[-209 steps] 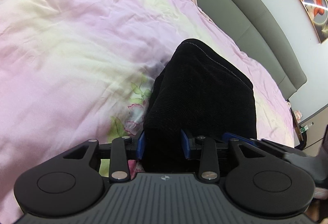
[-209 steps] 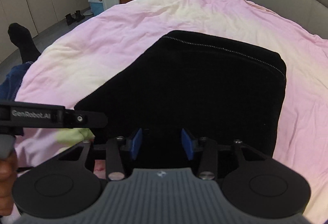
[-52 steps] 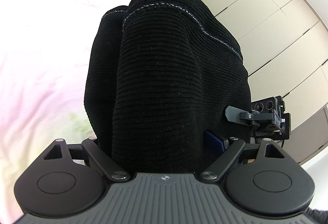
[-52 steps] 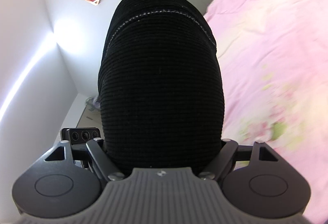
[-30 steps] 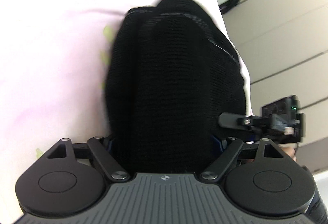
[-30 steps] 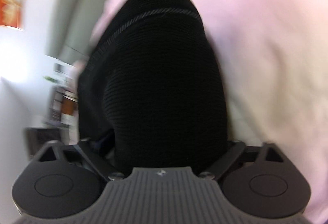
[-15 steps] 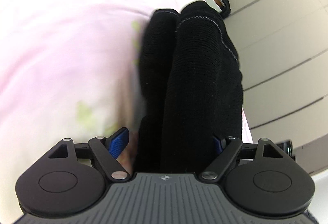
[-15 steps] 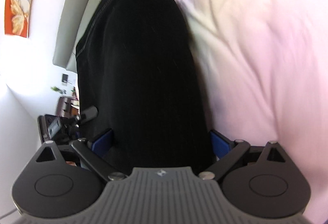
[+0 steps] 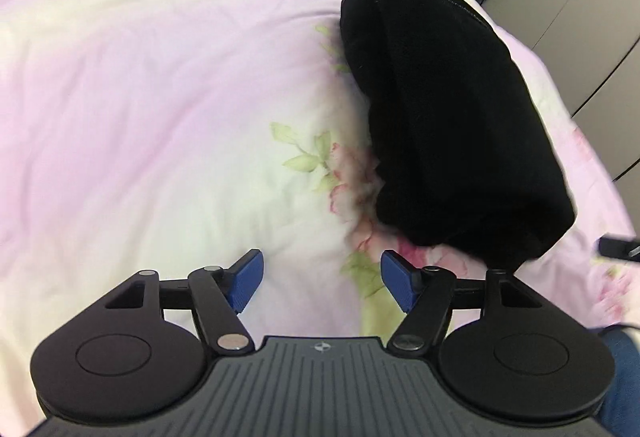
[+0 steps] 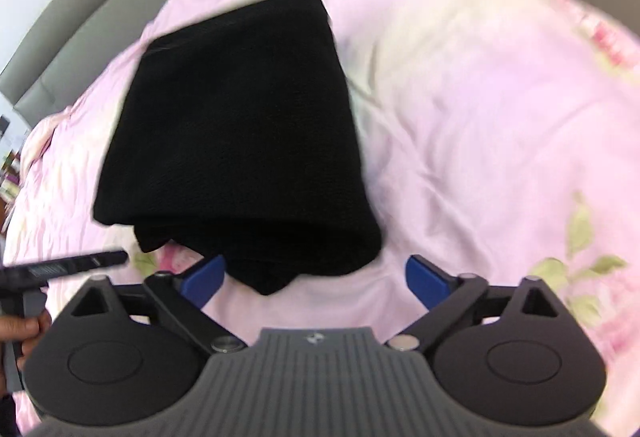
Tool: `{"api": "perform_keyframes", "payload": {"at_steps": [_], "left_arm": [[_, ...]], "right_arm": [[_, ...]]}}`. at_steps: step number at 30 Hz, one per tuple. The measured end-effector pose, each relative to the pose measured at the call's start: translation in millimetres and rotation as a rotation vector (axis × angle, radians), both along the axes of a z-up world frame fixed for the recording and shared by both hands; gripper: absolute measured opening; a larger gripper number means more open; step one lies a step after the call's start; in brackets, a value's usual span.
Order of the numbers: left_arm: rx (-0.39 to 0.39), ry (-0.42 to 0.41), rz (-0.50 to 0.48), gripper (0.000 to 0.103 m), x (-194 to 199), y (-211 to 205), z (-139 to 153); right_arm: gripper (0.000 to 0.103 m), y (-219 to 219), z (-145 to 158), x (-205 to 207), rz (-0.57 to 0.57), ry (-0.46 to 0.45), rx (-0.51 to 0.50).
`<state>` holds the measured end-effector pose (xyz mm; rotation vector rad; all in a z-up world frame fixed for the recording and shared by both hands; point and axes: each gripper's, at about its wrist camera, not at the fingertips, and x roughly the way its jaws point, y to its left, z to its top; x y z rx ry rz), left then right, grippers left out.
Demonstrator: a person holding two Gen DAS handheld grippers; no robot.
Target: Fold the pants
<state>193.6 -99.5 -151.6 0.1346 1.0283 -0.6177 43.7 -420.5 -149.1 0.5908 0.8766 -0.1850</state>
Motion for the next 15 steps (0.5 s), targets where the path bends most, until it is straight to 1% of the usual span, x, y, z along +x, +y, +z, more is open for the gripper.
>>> {"api": "perform_keyframes", "payload": {"at_steps": [2,3,4,5,7,8,9,11,13,15], "left_arm": [[-0.047,-0.027,-0.006,0.084,-14,2,16],[-0.072,-0.036,-0.008,0.088,-20,3,24],[-0.089,-0.052,-0.009,0.09,-27,3,34],[-0.098,-0.075,-0.011,0.091,-33,0,43],[-0.097,-0.13,-0.004,0.094,-47,-3,62],[-0.099,-0.16,0.004,0.097,-55,-5,72],[-0.1,-0.19,0.011,0.097,-58,-12,78],[-0.092,-0.238,0.01,0.099,-70,-21,91],[-0.084,-0.261,0.007,0.103,-79,-27,99],[-0.08,-0.273,0.007,0.103,-84,-35,102]], "right_arm": [[0.097,10,13,-17,-0.034,-0.016,-0.04],[0.098,17,22,-20,-0.039,-0.03,-0.063],[0.098,26,30,-23,-0.04,-0.048,-0.09],[0.098,38,38,-37,-0.033,-0.063,-0.126],[0.098,53,50,-40,-0.014,-0.079,-0.192],[0.098,60,57,-41,-0.009,-0.086,-0.216],[0.098,70,68,-39,-0.015,-0.092,-0.242],[0.098,77,78,-42,-0.038,-0.095,-0.276],[0.098,83,77,-31,-0.067,-0.063,-0.301],[0.098,88,80,-32,-0.085,-0.058,-0.324]]}}
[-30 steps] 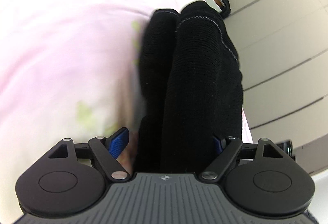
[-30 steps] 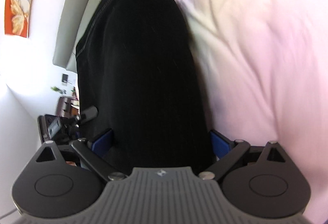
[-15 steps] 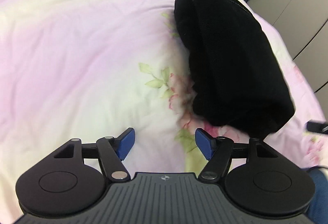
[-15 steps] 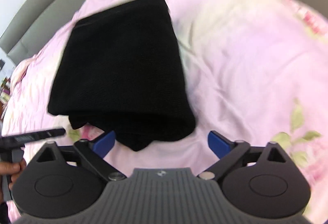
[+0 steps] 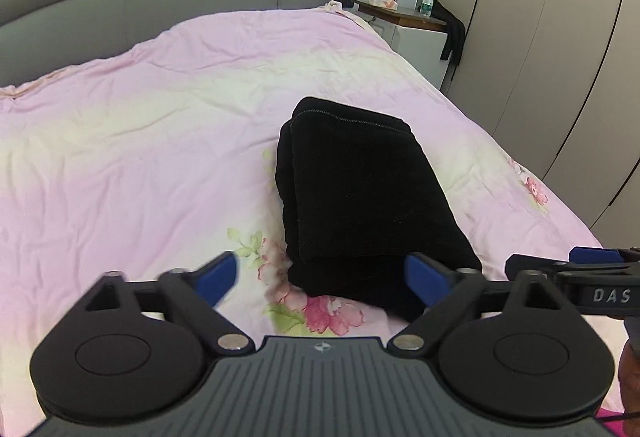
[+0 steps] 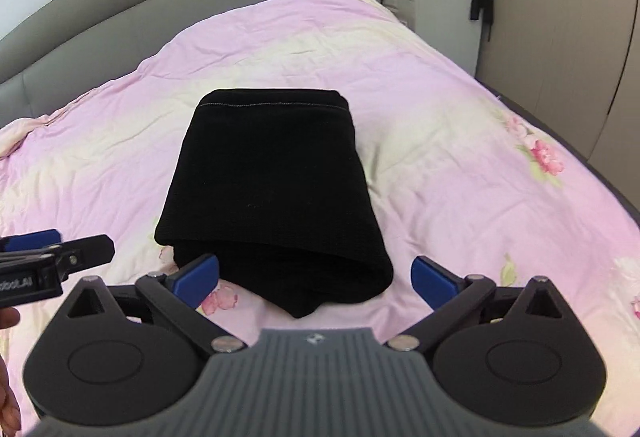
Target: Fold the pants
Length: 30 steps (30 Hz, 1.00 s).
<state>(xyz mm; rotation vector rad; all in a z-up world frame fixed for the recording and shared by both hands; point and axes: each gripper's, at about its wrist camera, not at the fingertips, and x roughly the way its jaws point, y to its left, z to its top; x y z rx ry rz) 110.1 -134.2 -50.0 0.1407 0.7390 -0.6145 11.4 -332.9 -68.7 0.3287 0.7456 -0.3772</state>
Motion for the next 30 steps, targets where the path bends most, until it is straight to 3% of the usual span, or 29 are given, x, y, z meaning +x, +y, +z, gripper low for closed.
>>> {"api": "perform_keyframes", "payload": {"at_steps": [8,30], "left_arm": [[0.148,-0.06,0.038,0.103,-8,-37,-1],[0.159,-0.063,0.053,0.103,-9,-43,-1]], "right_arm": [[0.098,7,11,-20,-0.075,0.004,0.034],[0.098,11,11,-26,-0.073,0.012,0.04]]}}
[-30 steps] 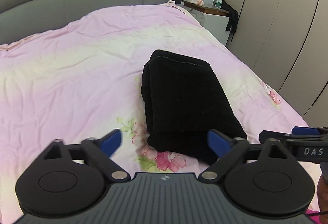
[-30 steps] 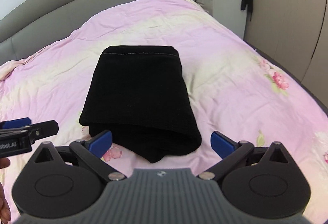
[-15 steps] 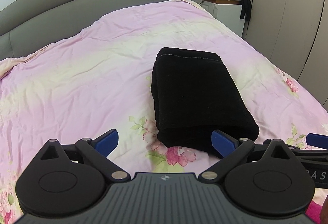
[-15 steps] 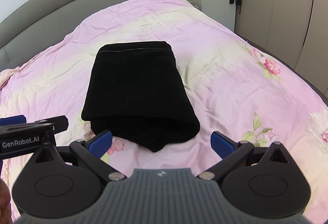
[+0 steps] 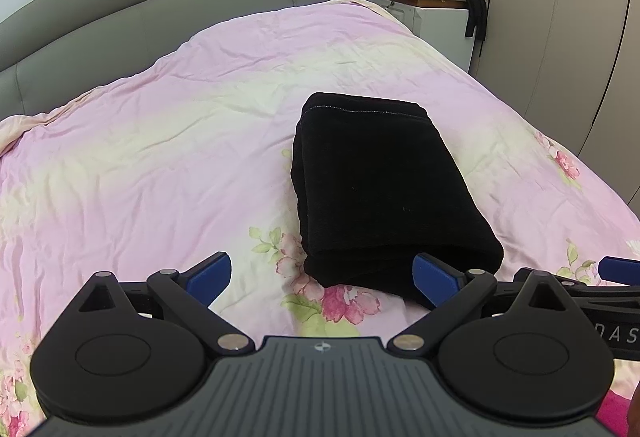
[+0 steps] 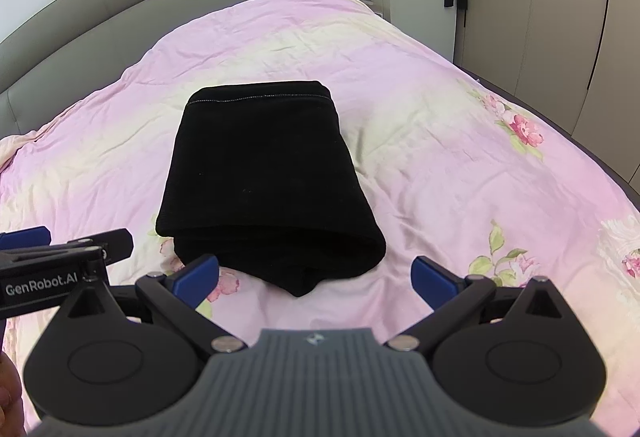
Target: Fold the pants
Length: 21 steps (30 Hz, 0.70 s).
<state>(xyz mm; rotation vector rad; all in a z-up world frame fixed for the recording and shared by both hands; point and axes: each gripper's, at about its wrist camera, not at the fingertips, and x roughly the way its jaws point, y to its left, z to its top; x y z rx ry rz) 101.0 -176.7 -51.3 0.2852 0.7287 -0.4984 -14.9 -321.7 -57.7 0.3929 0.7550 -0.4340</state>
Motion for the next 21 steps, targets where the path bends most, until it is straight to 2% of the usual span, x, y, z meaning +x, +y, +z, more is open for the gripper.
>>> {"api": "perform_keyframes", "payload": {"at_steps": [21], "left_arm": [[-0.001,0.011,-0.013,0.103,-2.8,0.2,-0.5]], "right_arm": [[0.098,3.7,3.3,-3.7,-0.017,0.018,0.003]]}}
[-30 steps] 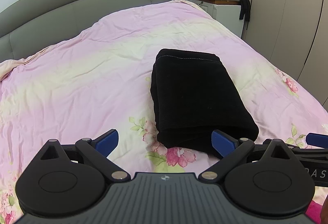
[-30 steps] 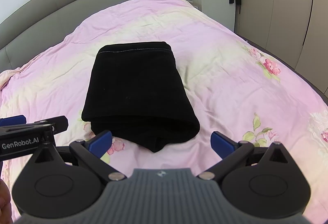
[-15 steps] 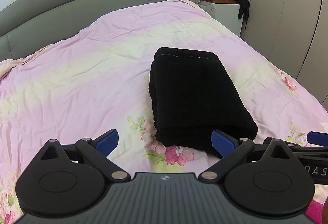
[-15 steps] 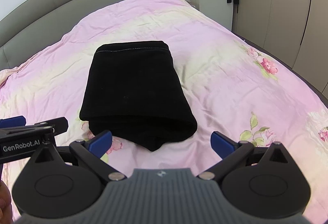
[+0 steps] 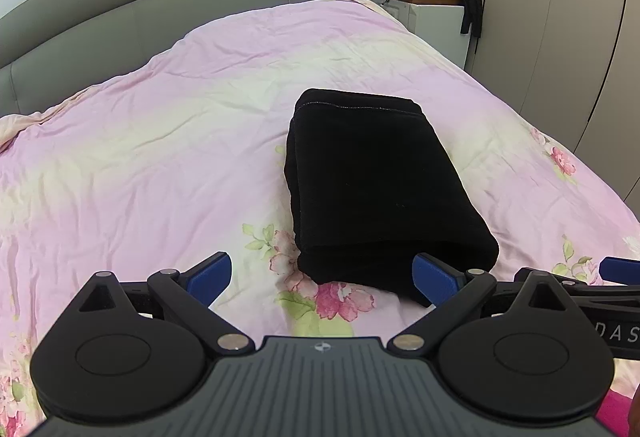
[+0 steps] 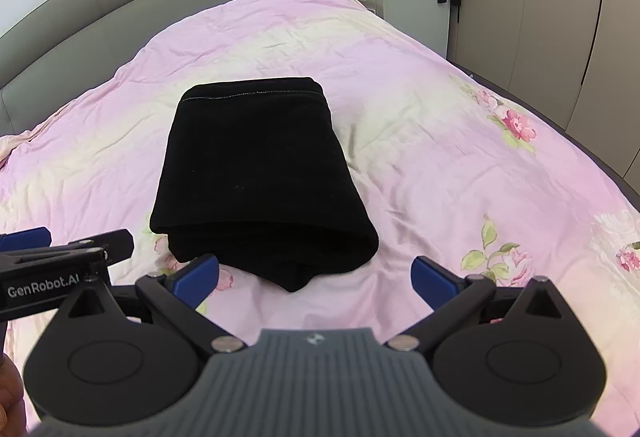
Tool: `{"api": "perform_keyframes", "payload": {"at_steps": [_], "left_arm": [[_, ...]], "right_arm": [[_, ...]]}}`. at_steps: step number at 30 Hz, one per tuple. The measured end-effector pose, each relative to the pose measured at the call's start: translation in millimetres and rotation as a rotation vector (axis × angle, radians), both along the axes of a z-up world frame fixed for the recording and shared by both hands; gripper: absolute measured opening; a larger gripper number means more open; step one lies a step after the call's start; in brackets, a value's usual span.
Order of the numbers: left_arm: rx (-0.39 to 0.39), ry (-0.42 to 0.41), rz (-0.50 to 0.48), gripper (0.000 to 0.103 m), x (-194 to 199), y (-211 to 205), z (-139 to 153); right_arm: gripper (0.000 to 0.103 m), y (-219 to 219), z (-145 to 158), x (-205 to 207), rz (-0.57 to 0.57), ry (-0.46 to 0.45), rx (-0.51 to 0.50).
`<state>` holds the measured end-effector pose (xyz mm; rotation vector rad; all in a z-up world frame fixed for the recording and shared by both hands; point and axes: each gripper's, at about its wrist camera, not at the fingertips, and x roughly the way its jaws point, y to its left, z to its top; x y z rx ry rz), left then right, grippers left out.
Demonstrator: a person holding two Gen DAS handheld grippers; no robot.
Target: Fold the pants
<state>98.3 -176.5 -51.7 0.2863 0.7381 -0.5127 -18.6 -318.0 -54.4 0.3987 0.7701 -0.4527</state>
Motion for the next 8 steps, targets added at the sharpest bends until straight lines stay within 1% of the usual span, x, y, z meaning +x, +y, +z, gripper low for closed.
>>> {"api": "perform_keyframes", "payload": {"at_steps": [8], "left_arm": [[0.007,-0.018,-0.015,0.103,-3.8,0.3,1.7]], "right_arm": [[0.098,1.1,0.7,-3.0,0.0,0.001,0.005]]}}
